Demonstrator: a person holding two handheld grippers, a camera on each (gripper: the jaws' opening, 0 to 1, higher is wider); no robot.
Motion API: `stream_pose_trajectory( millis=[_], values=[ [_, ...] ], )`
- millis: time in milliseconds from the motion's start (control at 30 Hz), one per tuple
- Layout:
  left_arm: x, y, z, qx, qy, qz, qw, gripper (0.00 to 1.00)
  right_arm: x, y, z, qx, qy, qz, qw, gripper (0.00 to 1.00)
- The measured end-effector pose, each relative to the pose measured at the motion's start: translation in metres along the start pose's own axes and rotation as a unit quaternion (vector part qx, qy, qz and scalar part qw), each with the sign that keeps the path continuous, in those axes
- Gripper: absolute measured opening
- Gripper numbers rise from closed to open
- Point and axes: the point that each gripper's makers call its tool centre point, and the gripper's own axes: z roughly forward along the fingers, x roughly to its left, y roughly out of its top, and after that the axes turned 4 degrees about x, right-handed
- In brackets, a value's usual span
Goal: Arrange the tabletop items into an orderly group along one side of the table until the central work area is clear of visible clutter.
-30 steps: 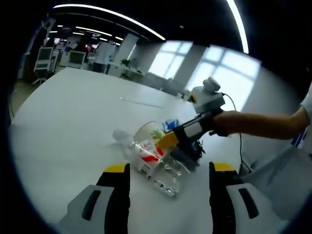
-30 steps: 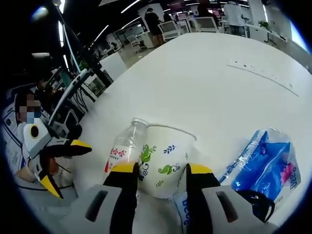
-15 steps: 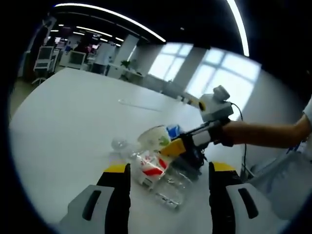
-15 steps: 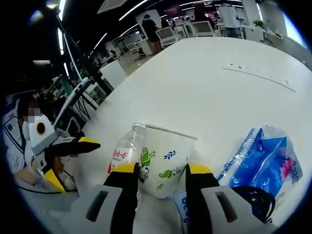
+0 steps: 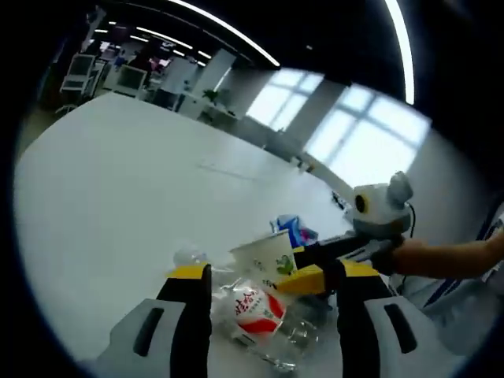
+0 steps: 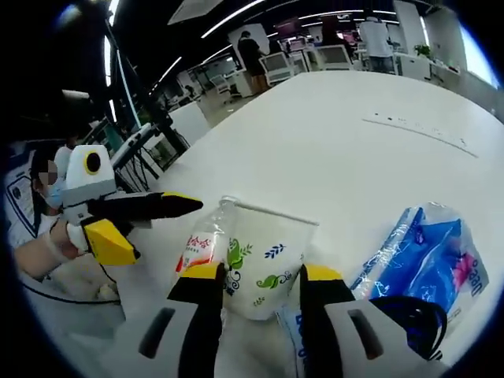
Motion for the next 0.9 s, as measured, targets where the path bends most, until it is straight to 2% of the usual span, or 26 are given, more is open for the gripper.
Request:
stream_pose_trajectory(
  millis=[200,300,467,633,900],
  values=[
    [-0.001,0.003,0.016,0.007,-0.008,-0.009,0.9999,0.58,0.0,0.001,-0.001,-0.006,0.0,-0.008,1.0,0.35],
    [-0.003,0.0,0.026,0.026,-0.016,-0.016,0.9994,0.57,0.0,0.002,-0.001,-0.009,0.0,-0.013,0.9999,0.35],
    [-0.005,0.005,0.035,0.028,-0.021,-0.023,0.9991,0.57,0.001,0.001,-0.003,-0.012,-0.001,-0.023,0.9997,0.35],
    [-0.01,0.002,0.042,0.054,-0.019,-0.002,0.9984,0.54,0.004,0.001,-0.005,-0.02,-0.003,-0.031,0.9993,0.35],
    [-0.014,0.005,0.046,0.056,-0.025,-0.003,0.9981,0.5,0.007,0.01,-0.01,-0.043,-0.004,-0.053,0.9977,0.35]
  ],
)
